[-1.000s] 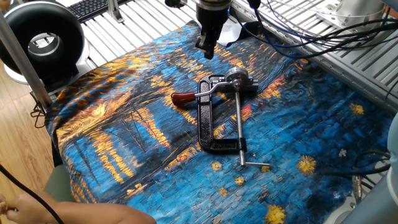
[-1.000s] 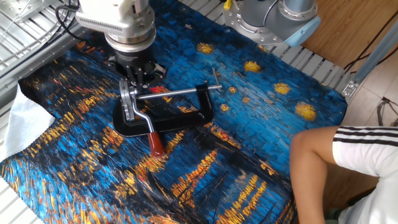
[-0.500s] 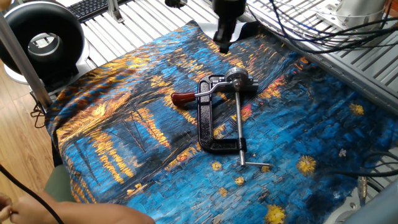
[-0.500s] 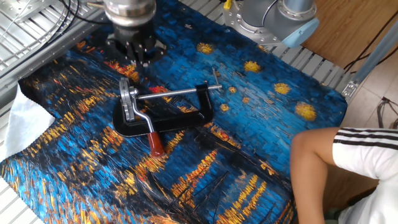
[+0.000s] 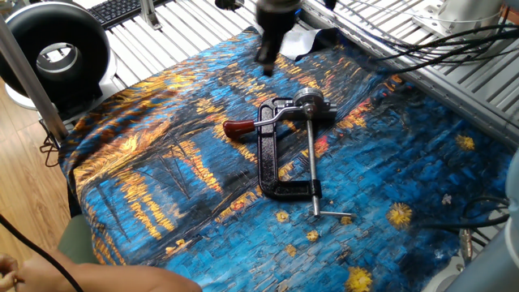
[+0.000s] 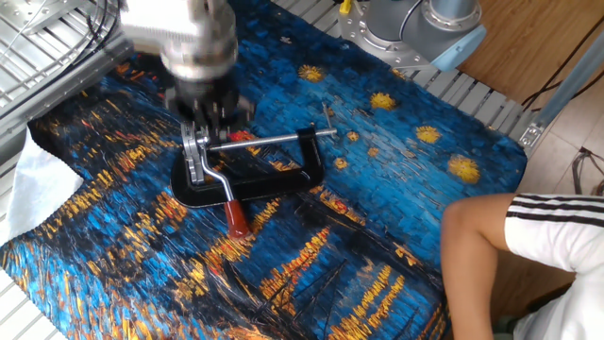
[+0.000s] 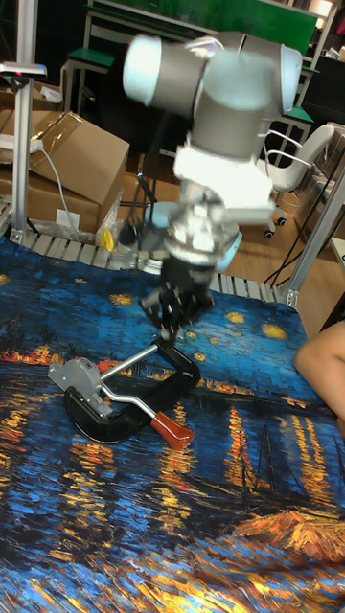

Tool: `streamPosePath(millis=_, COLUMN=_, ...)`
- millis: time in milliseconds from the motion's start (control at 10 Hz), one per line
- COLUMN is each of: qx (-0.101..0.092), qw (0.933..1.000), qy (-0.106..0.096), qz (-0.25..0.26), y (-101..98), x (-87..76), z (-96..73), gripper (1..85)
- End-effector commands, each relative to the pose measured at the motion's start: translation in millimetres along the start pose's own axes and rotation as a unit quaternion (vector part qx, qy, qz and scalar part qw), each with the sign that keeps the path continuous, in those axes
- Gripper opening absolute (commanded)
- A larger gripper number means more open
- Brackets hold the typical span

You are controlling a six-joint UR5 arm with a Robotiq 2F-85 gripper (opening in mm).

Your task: Pull up the lever

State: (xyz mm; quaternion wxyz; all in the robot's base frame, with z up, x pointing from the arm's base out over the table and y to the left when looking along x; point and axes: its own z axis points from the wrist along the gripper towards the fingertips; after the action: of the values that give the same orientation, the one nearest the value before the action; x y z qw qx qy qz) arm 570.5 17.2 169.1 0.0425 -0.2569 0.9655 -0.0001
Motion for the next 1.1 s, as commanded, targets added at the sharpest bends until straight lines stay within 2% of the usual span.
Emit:
streamPosePath(millis=0, qx=0.000, qw=1.0000, qy=0.001, qz=-0.002, y=1.0, x=-1.9, z=-3.6, gripper=1.0)
streamPosePath(millis=100, qx=-0.001, qw=1.0000, qy=0.008, qz=-0.004, y=-5.5, x=16.6, z=-30.2, gripper=1.0)
streamPosePath(millis=200, qx=-0.001, qw=0.9999, qy=0.011, qz=-0.003, y=-7.1, x=23.7, z=-38.4, gripper=1.0)
streamPosePath(millis=400, qx=-0.001, qw=1.0000, qy=0.009, qz=-0.003, y=-6.8, x=22.6, z=-38.4, gripper=1.0)
streamPosePath(millis=600, qx=0.007, qw=1.0000, qy=-0.005, qz=-0.005, y=-10.8, x=15.7, z=-38.4, gripper=1.0)
streamPosePath(millis=800, qx=0.017, qw=0.9996, qy=-0.018, qz=0.014, y=-16.5, x=8.8, z=-38.7, gripper=1.0)
streamPosePath(millis=900, qx=0.017, qw=0.9998, qy=-0.010, qz=0.003, y=-16.1, x=12.7, z=-38.5, gripper=8.0)
streamPosePath(millis=1000, qx=-0.006, qw=0.9999, qy=-0.014, qz=-0.005, y=-5.0, x=8.2, z=-37.2, gripper=19.3)
